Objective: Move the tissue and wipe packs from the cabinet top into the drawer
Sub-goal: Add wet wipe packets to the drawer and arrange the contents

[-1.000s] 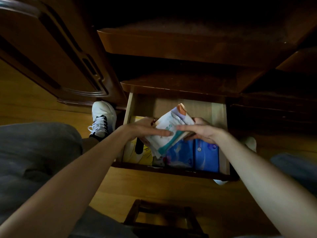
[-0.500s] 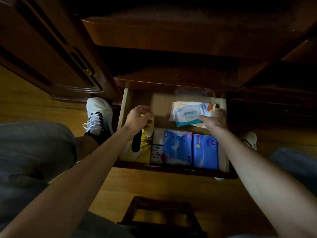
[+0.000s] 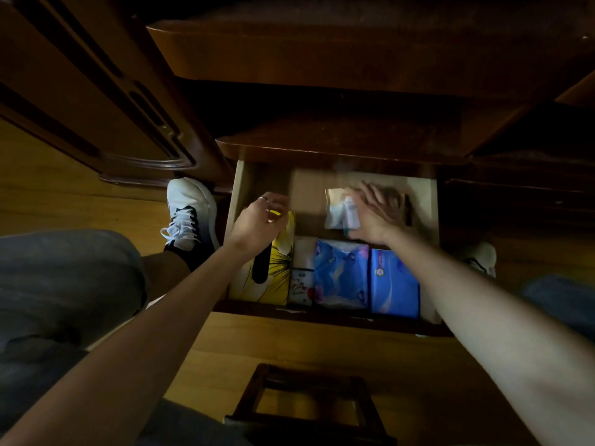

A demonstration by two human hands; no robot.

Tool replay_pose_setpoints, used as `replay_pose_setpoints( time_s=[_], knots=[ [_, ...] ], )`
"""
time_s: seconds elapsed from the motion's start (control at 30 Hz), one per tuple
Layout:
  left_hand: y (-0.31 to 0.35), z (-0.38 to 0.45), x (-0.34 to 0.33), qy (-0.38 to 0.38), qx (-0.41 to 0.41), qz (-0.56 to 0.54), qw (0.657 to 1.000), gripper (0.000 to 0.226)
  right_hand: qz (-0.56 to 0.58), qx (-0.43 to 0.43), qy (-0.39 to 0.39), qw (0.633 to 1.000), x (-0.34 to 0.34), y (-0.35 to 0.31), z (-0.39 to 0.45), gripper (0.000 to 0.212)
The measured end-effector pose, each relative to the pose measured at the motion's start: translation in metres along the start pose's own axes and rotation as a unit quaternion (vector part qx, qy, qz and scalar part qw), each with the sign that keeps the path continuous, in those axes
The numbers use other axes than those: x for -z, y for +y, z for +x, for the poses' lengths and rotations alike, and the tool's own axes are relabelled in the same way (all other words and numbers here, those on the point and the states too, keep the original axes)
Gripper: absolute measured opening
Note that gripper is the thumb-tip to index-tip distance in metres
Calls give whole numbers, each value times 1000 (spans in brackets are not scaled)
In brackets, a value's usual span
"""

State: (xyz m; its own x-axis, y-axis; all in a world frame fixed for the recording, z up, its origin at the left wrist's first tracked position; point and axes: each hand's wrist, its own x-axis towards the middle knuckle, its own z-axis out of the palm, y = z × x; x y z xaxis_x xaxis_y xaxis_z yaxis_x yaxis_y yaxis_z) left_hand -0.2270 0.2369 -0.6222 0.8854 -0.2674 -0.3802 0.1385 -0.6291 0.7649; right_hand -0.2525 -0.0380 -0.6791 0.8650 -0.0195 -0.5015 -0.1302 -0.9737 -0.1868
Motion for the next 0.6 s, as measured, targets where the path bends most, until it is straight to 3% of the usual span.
replay_pose_setpoints(
  time_s=[0.1, 0.23, 0.3, 0.37, 0.43, 0.5, 0.6],
  knots=[
    [-8, -4, 2, 7, -63, 132, 989, 31, 25, -30, -37, 999, 2, 8, 20, 117],
    [-5, -7, -15, -21, -193, 292, 937, 35, 42, -38, -64, 996, -3, 14, 30, 114],
    [3, -4, -33, -89, -218, 401, 885, 42, 38, -18, -69, 997, -6, 18, 28, 109],
    [6, 1, -51, -159, -215, 518, 812, 50, 29, 12, -90, 995, -6, 25, 24, 106],
    [6, 3, -63, -190, -205, 590, 757, 52, -1, 35, -113, 993, -6, 29, 18, 106],
    [5, 3, -67, -197, -193, 609, 743, 50, -9, 41, -115, 992, -7, 30, 14, 106],
    [3, 3, -66, -192, -196, 604, 749, 51, -11, 25, -110, 994, -2, 27, 8, 113]
  ],
)
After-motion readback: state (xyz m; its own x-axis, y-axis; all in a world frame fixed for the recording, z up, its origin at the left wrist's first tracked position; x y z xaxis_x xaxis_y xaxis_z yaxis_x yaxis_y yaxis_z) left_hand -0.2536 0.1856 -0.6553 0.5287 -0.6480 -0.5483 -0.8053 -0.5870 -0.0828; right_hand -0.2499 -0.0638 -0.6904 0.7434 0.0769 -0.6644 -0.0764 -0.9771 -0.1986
